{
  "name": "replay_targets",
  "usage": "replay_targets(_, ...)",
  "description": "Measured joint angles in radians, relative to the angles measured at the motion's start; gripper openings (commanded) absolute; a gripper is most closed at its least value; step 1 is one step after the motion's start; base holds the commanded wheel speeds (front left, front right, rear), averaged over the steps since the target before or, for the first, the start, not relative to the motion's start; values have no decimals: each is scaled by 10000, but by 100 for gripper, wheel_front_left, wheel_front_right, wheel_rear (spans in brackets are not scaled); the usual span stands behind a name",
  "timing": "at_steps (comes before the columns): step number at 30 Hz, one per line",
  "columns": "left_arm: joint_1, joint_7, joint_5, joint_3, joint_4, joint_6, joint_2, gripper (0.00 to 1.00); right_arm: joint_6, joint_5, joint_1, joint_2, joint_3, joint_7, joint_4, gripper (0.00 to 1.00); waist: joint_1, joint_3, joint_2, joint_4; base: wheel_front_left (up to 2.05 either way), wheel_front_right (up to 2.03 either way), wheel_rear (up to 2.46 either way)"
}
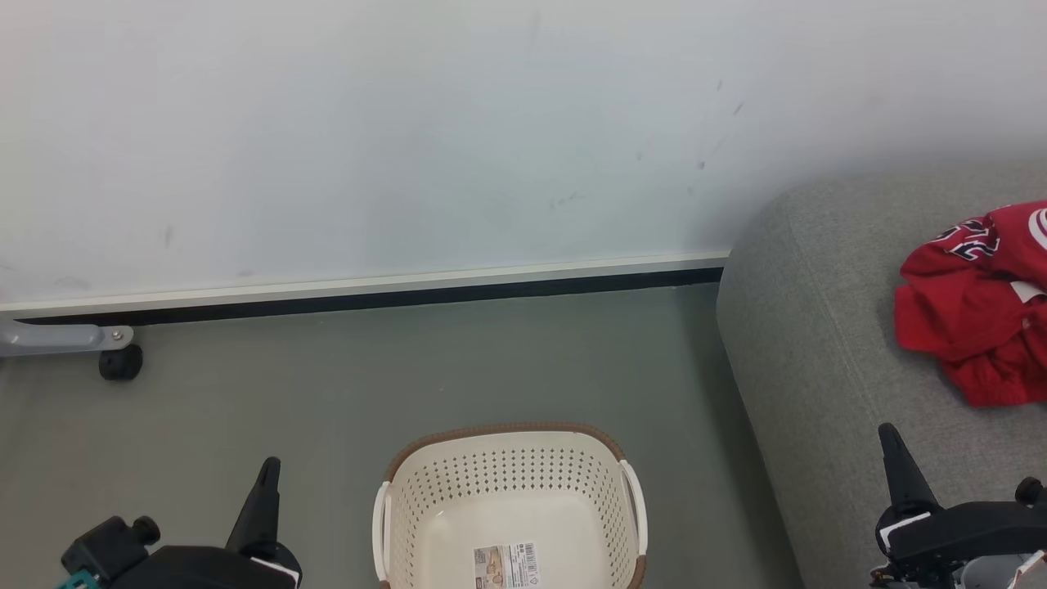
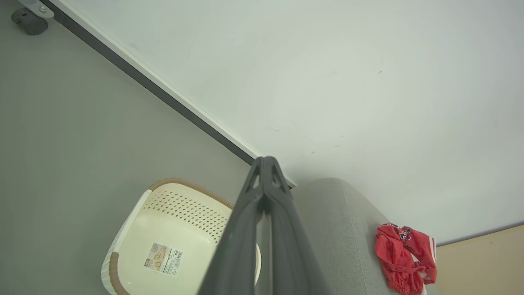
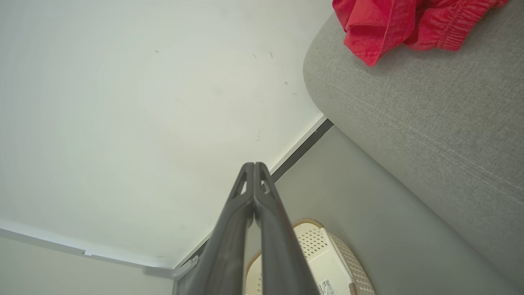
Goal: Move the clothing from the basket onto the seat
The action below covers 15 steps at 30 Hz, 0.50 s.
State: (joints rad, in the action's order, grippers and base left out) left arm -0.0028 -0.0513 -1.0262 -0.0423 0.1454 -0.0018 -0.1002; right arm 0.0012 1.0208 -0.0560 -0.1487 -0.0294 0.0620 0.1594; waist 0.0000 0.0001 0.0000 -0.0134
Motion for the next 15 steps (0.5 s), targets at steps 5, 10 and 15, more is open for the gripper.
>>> replay_targets(5, -131, -88, -658, 128, 130, -173, 71, 0, 125, 660, -23, 113, 192, 79, 140, 0, 0, 2, 0, 16, 0, 0, 0)
replay_targets(10, -156, -169, -1505, 337, 366, -309, 121, 0, 276, 1434, -141, 245, 416, 163, 341, 0, 0, 5, 0, 34, 0, 0, 0)
replay_targets(15, -259, -230, -2140, 462, 514, -433, 184, 0, 431, 2082, -151, 380, 591, 176, 477, 0, 0, 7, 0, 49, 0, 0, 0)
